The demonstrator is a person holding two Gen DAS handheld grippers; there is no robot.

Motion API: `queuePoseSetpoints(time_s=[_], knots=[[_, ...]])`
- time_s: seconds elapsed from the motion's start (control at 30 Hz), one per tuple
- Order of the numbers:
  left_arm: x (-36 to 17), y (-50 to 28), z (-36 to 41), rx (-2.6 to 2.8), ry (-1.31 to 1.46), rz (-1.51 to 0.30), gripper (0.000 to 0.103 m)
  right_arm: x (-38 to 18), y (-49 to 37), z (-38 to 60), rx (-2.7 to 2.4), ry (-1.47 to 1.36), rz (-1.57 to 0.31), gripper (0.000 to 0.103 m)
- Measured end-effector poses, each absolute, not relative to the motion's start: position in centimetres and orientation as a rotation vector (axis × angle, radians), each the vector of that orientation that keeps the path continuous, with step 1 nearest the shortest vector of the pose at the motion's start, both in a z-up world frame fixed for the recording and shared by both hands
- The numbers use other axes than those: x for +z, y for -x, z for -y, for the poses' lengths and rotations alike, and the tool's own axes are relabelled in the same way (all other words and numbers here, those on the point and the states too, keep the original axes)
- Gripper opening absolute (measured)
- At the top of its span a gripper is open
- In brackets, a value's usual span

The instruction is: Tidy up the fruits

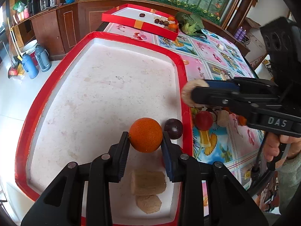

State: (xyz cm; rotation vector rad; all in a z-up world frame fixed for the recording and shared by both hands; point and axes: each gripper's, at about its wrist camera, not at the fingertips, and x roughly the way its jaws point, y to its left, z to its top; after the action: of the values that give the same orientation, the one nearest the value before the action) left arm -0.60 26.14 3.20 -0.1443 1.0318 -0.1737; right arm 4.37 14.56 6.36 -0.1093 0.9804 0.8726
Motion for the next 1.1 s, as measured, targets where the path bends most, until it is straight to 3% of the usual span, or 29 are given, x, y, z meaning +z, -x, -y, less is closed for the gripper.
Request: queuePoseSetpoints(time_s=[1.1], knots=[[2.2, 0.4, -25.6, -0.161, 0.099, -1.07, 0.032, 3.2, -6.3, -18.3, 0.859, 0.256, -0.969, 0.033]])
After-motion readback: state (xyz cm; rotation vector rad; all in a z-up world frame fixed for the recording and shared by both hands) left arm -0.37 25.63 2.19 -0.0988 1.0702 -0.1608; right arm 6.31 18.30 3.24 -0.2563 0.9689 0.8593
